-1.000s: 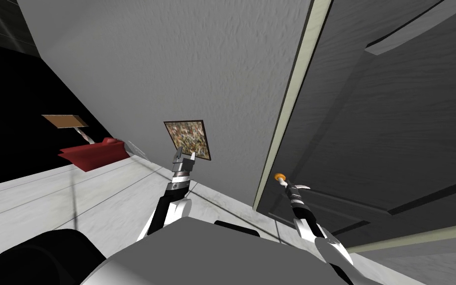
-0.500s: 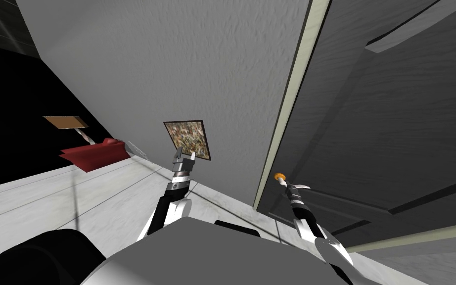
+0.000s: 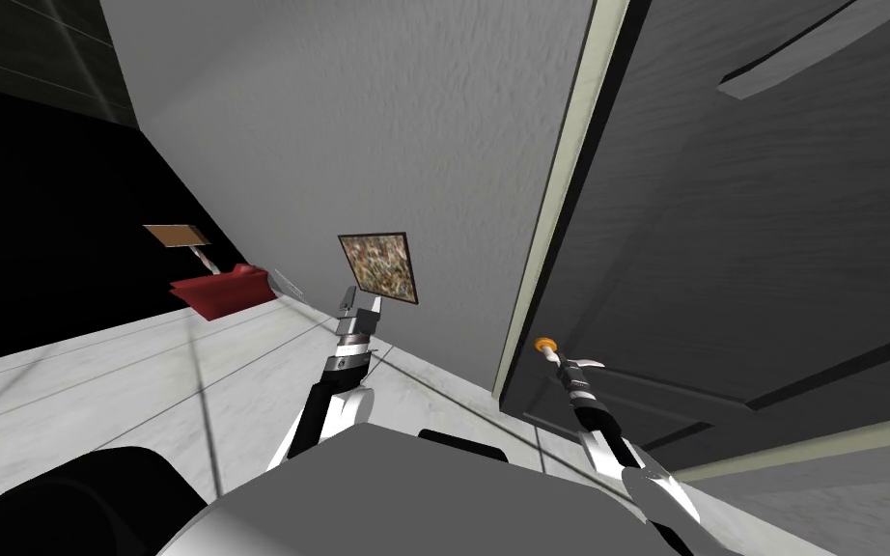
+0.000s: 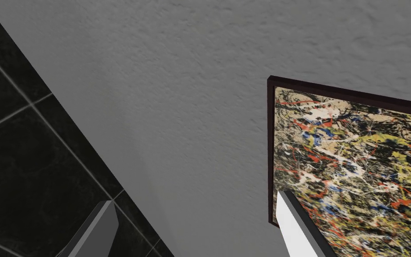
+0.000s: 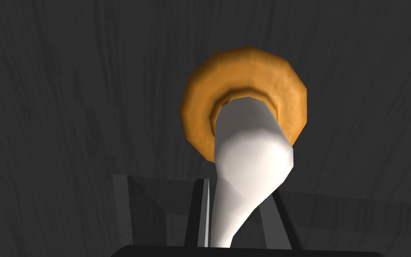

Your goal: Pull the door open

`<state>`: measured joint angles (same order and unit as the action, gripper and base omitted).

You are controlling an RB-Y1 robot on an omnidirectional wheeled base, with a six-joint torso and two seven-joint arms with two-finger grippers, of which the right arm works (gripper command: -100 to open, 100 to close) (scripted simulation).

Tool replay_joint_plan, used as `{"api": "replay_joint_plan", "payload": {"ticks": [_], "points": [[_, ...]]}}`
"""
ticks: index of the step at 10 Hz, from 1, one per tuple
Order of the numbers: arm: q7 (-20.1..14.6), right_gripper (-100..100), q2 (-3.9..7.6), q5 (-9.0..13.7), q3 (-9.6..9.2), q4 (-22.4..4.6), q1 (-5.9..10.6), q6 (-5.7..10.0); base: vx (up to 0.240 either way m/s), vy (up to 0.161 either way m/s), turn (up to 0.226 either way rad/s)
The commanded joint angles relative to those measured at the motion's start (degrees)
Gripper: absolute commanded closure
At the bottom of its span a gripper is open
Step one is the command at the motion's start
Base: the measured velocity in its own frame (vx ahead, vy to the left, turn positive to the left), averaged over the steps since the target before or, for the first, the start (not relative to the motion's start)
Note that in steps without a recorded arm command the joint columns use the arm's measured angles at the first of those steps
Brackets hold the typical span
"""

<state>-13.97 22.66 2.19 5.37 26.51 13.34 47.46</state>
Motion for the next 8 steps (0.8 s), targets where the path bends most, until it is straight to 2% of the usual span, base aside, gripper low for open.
{"api": "replay_joint_plan", "payload": {"ticks": [1, 3, 5, 6, 8], "points": [[-1.4, 100, 0.55, -0.8, -1.21, 0.6, -0.65, 0.65, -0.193, -0.104, 0.126], [-3.0, 100, 1.32, -1.5, -2.45, 0.7, -1.03, 1.33, -0.204, -0.087, 0.134], [-4.0, 100, 1.81, -2.0, -3.25, 0.8, -1.27, 1.77, -0.208, -0.035, 0.062], [-3.7, 100, 1.62, -1.9, -3.04, 0.4, -0.92, 1.74, -0.091, -0.017, 0.013], [-5.6, 100, 2.49, -2.9, -4.54, 0.8, -1.95, 3.22, -0.17, -0.064, 0.095]]}}
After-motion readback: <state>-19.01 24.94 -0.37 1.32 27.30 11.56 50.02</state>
